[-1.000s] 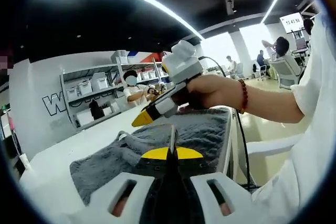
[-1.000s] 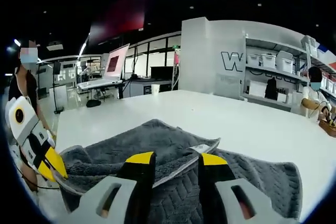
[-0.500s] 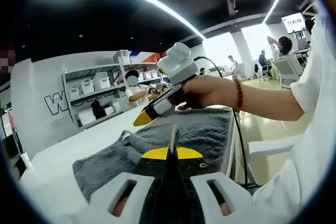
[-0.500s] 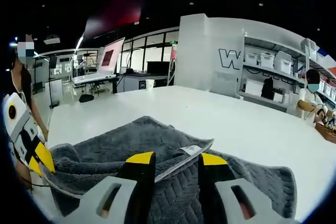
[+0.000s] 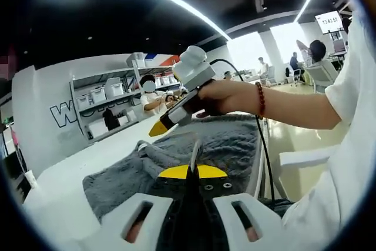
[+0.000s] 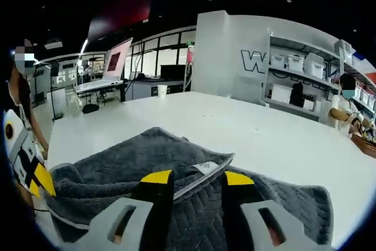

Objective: Open the folded towel by lifting each exposed corner and separating the folded layers until the towel lies flat within the target outline without major curled edges

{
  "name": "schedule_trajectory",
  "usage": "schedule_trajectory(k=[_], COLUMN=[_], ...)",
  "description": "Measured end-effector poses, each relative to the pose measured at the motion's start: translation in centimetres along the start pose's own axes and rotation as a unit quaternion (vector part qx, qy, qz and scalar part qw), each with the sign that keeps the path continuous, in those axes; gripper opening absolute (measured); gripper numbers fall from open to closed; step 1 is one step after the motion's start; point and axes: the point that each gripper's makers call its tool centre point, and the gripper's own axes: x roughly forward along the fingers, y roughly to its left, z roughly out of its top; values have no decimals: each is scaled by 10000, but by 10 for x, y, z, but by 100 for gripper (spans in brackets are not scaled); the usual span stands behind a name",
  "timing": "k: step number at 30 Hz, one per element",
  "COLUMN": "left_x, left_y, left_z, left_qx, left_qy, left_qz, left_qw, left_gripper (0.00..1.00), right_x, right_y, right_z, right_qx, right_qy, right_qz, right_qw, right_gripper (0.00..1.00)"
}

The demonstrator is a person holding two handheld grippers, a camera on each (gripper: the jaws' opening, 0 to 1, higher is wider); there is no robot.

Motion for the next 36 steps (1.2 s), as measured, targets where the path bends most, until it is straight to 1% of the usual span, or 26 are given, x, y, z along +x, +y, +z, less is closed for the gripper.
schedule_trajectory(k=[3,6,9,10,11,12,16,20,24,25,26,27,29,32,34,36], left_x=[0,0,1,1,1,1,0,-1,-2,-1,-1,0,0,0,-1,-1], left_y=[-1,-2,-3,-3,-2,-2,-1,-1,-2,-2,-1,-2,-5,-4,-5,-6], left_z=[1,0,0,0,0,0,-1,-1,4,3,1,0,2,-1,0,0], left_qx=[-16,-13,-19,-12,-24,-30,-52,-42,-106,-79,37,65,-52,30,-40,-45], left_qy=[-25,-5,2,3,-2,-2,-4,0,-101,-65,35,49,-34,63,3,4], left_qz=[-10,-37,-50,-56,-43,-42,-37,-40,-89,-37,6,-17,-100,-62,-102,-119], left_qw=[10000,10000,10000,10000,10000,10000,10000,10000,9999,9999,10000,10000,9999,10000,9999,9999], left_gripper=[2,2,2,2,2,2,2,2,2,2,2,2,2,2,2,2], right_x=[4,5,8,10,11,11,17,18,18,19,19,20,22,26,29,31], right_y=[-4,-7,-8,-8,-2,1,-5,-7,-8,-8,-6,-6,-6,-8,-10,-12], right_z=[-2,-1,0,-2,-3,-3,-2,1,1,0,-1,-1,-1,-4,-6,-8], right_qx=[-31,74,75,118,282,322,260,333,366,386,446,454,556,591,590,628], right_qy=[86,76,99,116,73,66,124,110,93,95,101,80,39,91,138,165], right_qz=[-63,-70,-100,-75,33,80,-7,-46,-107,-120,-129,-119,-120,-171,-192,-219], right_qw=[9999,9999,9999,9998,9996,9994,9996,9994,9992,9991,9989,9989,9984,9981,9980,9977], right_gripper=[28,28,28,27,27,27,27,27,27,27,27,27,27,27,26,26])
